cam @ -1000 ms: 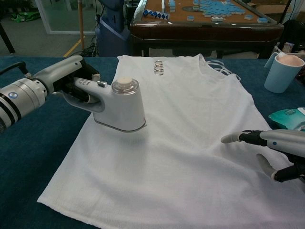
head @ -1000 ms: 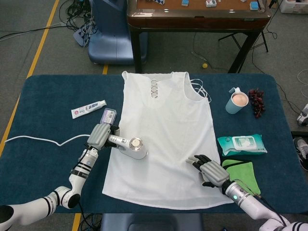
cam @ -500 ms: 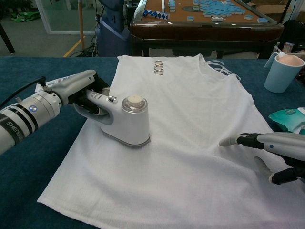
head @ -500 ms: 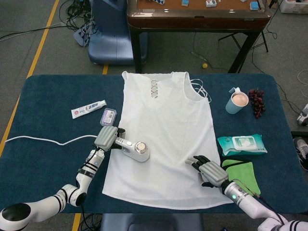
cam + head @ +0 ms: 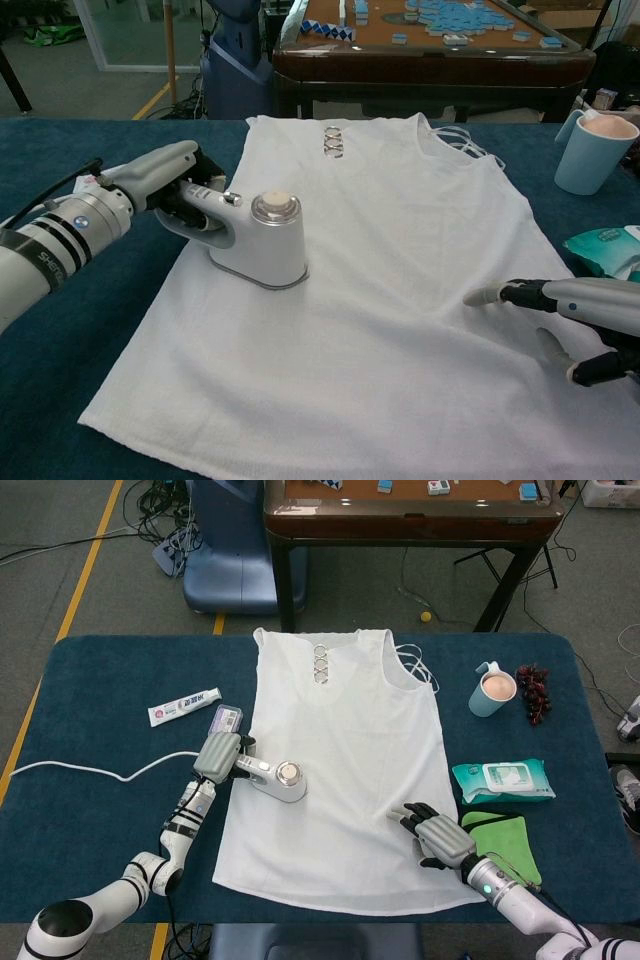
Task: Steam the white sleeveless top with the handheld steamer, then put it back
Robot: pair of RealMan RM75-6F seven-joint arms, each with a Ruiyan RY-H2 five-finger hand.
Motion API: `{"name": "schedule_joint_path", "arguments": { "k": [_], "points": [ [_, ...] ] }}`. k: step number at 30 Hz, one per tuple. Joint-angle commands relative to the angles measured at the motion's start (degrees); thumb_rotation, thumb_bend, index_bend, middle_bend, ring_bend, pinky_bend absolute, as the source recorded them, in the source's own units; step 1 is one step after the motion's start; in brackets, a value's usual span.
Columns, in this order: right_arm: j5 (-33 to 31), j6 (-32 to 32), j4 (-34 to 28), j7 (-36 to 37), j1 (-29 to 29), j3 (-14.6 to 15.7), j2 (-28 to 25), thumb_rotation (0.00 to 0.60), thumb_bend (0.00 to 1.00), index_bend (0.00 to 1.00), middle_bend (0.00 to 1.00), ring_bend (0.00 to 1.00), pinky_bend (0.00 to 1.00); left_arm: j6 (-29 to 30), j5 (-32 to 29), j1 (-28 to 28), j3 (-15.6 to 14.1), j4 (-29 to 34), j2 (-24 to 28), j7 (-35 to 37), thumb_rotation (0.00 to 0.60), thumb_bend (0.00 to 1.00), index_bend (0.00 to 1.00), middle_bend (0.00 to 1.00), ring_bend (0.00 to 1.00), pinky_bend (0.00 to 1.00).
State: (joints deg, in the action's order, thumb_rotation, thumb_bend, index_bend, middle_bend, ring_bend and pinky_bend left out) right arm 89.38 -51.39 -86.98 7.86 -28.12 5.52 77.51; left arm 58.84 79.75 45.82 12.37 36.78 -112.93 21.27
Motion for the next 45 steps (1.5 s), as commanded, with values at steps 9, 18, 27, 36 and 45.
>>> {"name": "schedule_joint_path", "arguments": {
  "k": [9,18,27,36,45],
  "points": [
    [-0.14,-0.36,0.19,-0.17,0.00,0.35,0.33,0.600,0.83,0.03,0.08,0.00,0.00,-1.32,0.87,2.18,-0.88,-11.61,-3.53,4.02,0.600,0.24,0.79,0.65,0.55,0.58],
    [0.31,-0.68,0.65,0.37,0.00,0.93,0.48,0.600,0.83,0.03,0.08,0.00,0.00,1.74,3.55,-0.75,-4.45,-5.32,-0.72,3.75,0.600,0.24,0.79,0.65,0.54,0.58],
    [0.53,-1.03,0.54,0.39,0.14,1.40,0.44,0.600,0.83,0.03,0.08,0.00,0.00,5.34,6.57,-2.25,-7.02,6.24,4.02,-0.62,0.600,0.24,0.79,0.65,0.54,0.58],
    [0.81,-1.38,0.37,0.45,0.32,1.86,0.41,0.600,0.83,0.03,0.08,0.00,0.00,7.18,9.12,-3.51,-9.48,14.64,7.68,-4.27,0.600,0.24,0.79,0.65,0.54,0.58],
    [0.78,-1.30,0.55,0.45,0.28,2.04,0.54,0.600,0.83,0.03,0.08,0.00,0.00,8.02,11.31,-4.65,-11.82,19.62,11.15,-6.16,0.600,0.24,0.79,0.65,0.54,0.58]
  ]
}}
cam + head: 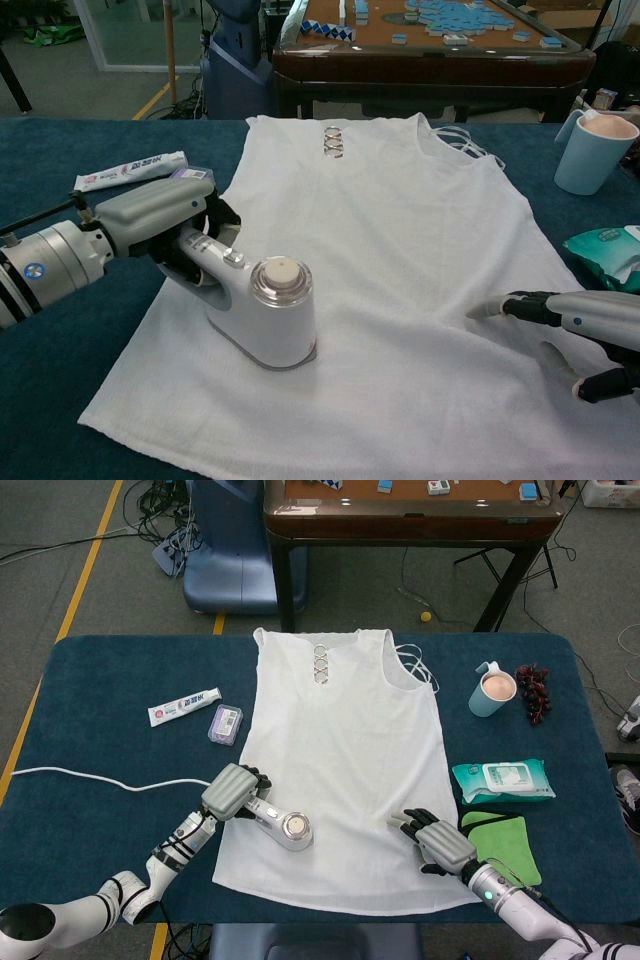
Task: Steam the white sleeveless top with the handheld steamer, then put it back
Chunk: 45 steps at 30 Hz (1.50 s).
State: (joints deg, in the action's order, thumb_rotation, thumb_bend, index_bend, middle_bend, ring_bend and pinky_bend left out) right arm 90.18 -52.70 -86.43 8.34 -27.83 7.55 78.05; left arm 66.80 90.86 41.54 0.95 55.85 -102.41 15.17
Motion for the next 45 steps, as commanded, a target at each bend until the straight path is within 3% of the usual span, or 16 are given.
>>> {"name": "schedule_joint_path", "arguments": {
  "k": [1,10,19,32,40,45],
  "points": [
    [-0.03,0.02,-0.02,-0.04,-0.02,0.01,-0.02,0.600,0.83,0.03,0.08,0.00,0.00,0.01,0.20,-0.53,-0.54,0.71,0.94,0.05,0.600,0.24,0.79,0.65,0.54,0.58],
    [-0.28,0.18,-0.36,-0.61,-0.08,0.03,-0.10,0.600,0.84,0.03,0.08,0.00,0.00,0.96,0.24,-2.50,-1.40,-0.94,3.62,0.96,0.600,0.24,0.79,0.65,0.54,0.58],
    [-0.63,0.56,-0.73,-1.41,-0.24,-0.04,0.13,0.600,0.83,0.03,0.08,0.00,0.00,-0.19,-1.67,-2.76,0.25,-7.00,3.31,4.05,0.600,0.24,0.79,0.65,0.54,0.58],
    [-1.36,0.62,-1.54,-2.62,-0.19,-0.25,-0.15,0.600,0.83,0.03,0.08,0.00,0.00,-5.70,-7.98,0.95,7.27,-12.97,0.07,9.14,0.600,0.24,0.79,0.65,0.54,0.58],
    [-1.59,0.55,-1.41,-2.52,-0.10,-0.32,-0.11,0.600,0.83,0.03,0.08,0.00,0.00,-7.76,-10.79,5.07,11.76,-13.12,-2.18,9.14,0.600,0.24,0.79,0.64,0.54,0.58],
    [-1.67,0.52,-1.05,-2.11,-0.10,-0.42,-0.15,0.600,0.83,0.03,0.08,0.00,0.00,-9.41,-11.84,7.37,12.89,-15.07,-4.90,7.54,0.600,0.24,0.79,0.64,0.53,0.58]
  ]
}}
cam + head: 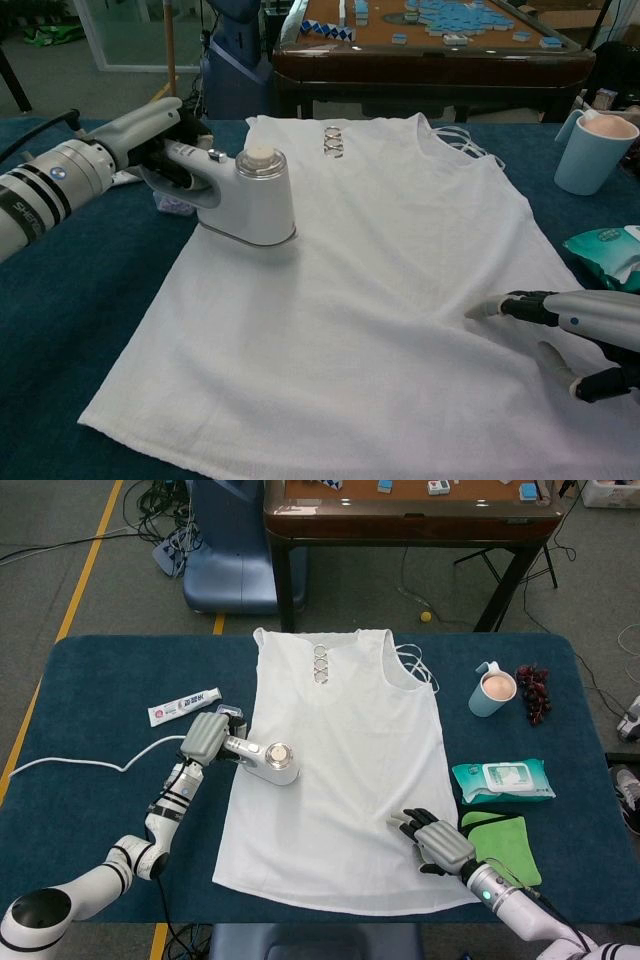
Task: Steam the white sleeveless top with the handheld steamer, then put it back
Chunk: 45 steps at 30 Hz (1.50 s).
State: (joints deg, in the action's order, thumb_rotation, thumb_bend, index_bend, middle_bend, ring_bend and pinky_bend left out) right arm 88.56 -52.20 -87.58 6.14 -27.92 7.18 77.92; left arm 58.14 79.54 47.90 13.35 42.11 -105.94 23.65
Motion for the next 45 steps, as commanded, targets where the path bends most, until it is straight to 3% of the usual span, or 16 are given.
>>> {"name": "schedule_joint_path", "arguments": {
  "k": [1,10,18,28,45],
  "points": [
    [-0.07,0.02,0.15,0.17,-0.01,-0.06,-0.03,0.600,0.83,0.03,0.08,0.00,0.00,-1.06,-0.73,1.40,0.65,-2.13,-2.07,-1.29,0.600,0.24,0.79,0.64,0.53,0.58],
    [-0.13,-0.14,0.53,0.76,0.19,0.03,-0.27,0.600,0.83,0.03,0.08,0.00,0.00,-4.16,-2.97,4.90,2.21,-12.79,-8.93,-2.88,0.600,0.24,0.79,0.64,0.53,0.58],
    [-0.16,0.15,1.06,1.37,0.10,0.02,-0.10,0.600,0.83,0.03,0.08,0.00,0.00,-5.48,-3.04,5.63,1.74,-16.24,-10.87,-1.08,0.600,0.24,0.79,0.64,0.53,0.58],
    [0.41,0.55,1.29,1.64,-0.20,0.23,0.23,0.600,0.83,0.03,0.08,0.00,0.00,-2.14,0.93,3.38,-2.57,-12.31,-9.05,-0.02,0.600,0.24,0.79,0.64,0.53,0.58],
    [0.88,-0.90,0.06,-0.04,0.90,1.04,-0.09,0.600,0.84,0.03,0.08,0.00,0.00,5.24,7.71,-1.35,-9.26,1.29,-2.76,-2.53,0.600,0.24,0.79,0.64,0.53,0.58]
  ]
}}
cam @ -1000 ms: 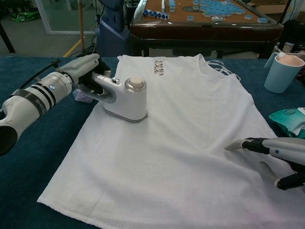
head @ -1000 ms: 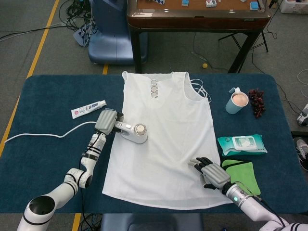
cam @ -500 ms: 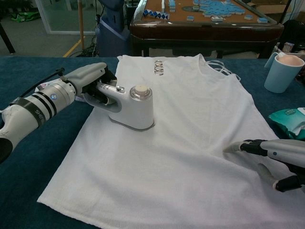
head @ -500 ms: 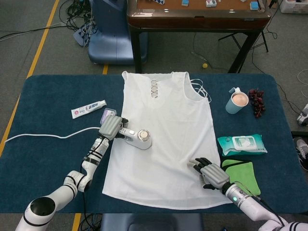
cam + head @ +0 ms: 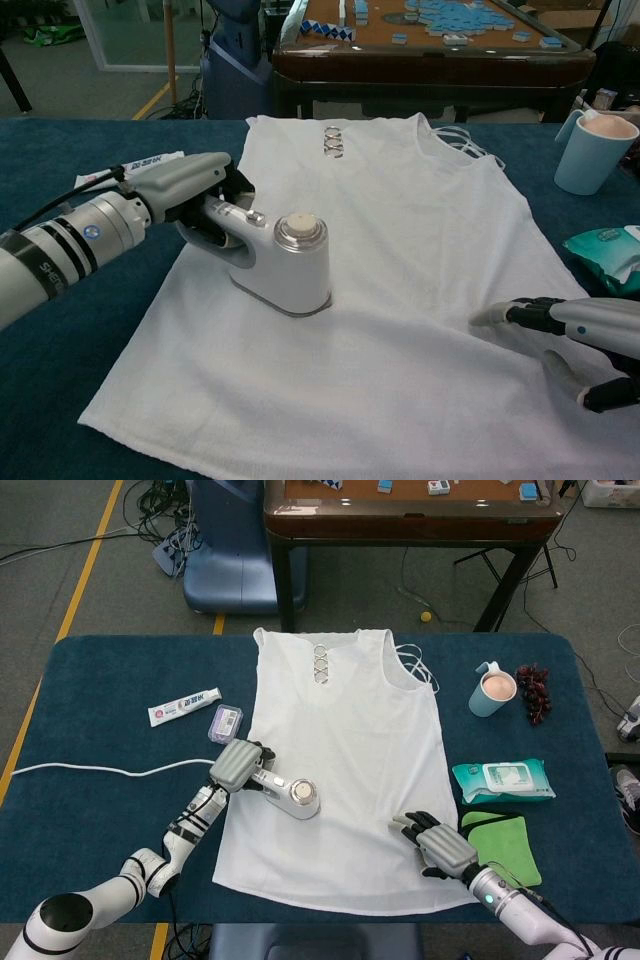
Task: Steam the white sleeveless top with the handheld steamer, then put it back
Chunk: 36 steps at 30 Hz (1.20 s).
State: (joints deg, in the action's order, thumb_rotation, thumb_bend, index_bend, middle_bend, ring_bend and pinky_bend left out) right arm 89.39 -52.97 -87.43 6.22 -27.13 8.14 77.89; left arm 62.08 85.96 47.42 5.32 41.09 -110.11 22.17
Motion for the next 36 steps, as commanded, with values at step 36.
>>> {"name": "schedule_joint_path", "arguments": {
  "k": [36],
  "points": [
    [-0.70,-0.48,-1.33,-1.92,0.74,-0.30,-0.73,0.600,0.83,0.03,0.08,0.00,0.00,-0.39,1.56,-2.25,-1.10,0.86,4.10,0.26,0.600,0.24,0.79,0.64,0.52,0.56]
  ]
}}
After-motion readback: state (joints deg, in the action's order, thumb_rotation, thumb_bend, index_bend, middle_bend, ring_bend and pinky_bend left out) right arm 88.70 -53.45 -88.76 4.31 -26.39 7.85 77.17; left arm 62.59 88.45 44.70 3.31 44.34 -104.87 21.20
